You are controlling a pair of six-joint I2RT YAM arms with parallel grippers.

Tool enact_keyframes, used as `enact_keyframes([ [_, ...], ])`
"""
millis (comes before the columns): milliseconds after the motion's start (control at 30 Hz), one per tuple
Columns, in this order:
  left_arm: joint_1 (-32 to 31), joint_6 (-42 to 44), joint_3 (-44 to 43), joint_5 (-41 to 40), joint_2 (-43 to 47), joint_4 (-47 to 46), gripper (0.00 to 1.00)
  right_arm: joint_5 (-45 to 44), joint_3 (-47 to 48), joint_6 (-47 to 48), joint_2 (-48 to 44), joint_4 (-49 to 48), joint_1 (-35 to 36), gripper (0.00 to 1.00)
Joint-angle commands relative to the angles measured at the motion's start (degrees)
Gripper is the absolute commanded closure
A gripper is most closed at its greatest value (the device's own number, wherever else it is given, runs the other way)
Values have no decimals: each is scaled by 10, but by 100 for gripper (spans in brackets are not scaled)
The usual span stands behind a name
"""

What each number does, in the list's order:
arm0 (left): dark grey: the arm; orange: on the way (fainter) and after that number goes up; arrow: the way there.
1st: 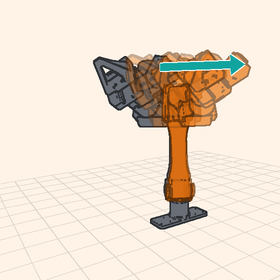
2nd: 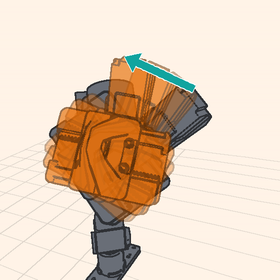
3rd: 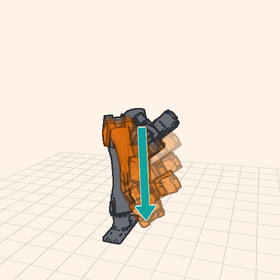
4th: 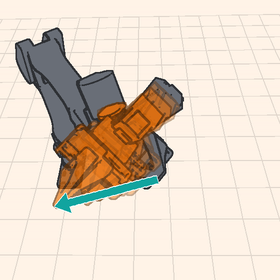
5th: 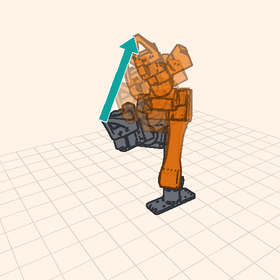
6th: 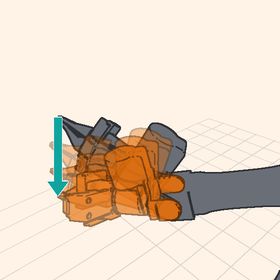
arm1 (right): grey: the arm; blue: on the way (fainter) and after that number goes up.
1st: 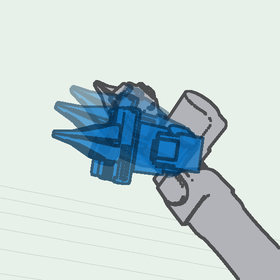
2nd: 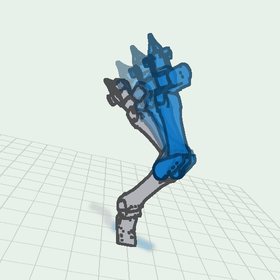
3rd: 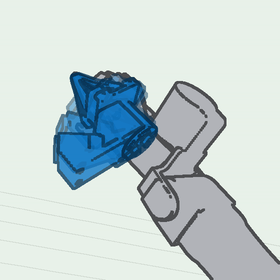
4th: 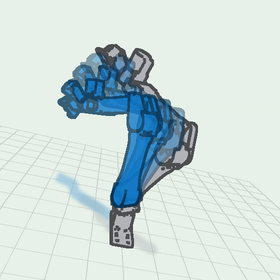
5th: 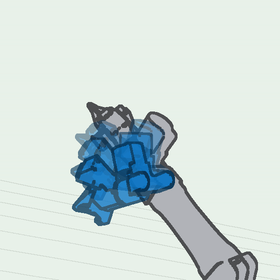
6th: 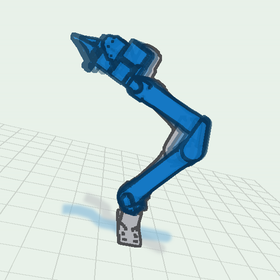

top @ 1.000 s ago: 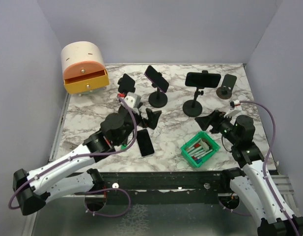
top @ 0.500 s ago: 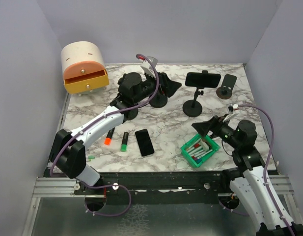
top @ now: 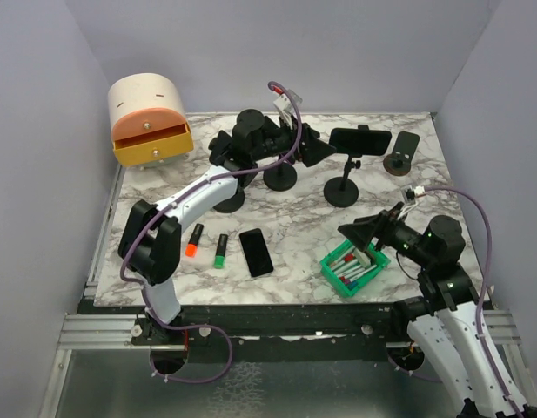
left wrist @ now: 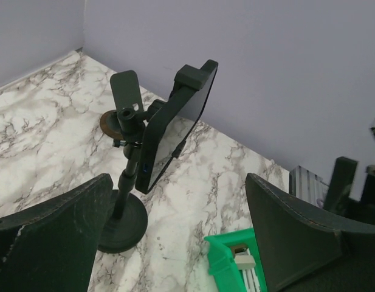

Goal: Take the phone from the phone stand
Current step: Pick up the phone stand with the phone at the center of the board.

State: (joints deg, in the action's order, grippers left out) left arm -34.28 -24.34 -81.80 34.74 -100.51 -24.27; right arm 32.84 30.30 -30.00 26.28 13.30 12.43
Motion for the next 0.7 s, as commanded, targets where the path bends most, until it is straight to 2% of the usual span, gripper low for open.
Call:
enact_keyframes([
  [0,5,22,-44,40,-39,-10,10,9,55,-6,-12,29,7,18],
  [367,9,54,-95,53,-90,-12,12,-89,169,2,-33,62,15,18],
  [667,8,55,-124,95,-122,-22,28,-153,206,23,-48,83,19,17],
])
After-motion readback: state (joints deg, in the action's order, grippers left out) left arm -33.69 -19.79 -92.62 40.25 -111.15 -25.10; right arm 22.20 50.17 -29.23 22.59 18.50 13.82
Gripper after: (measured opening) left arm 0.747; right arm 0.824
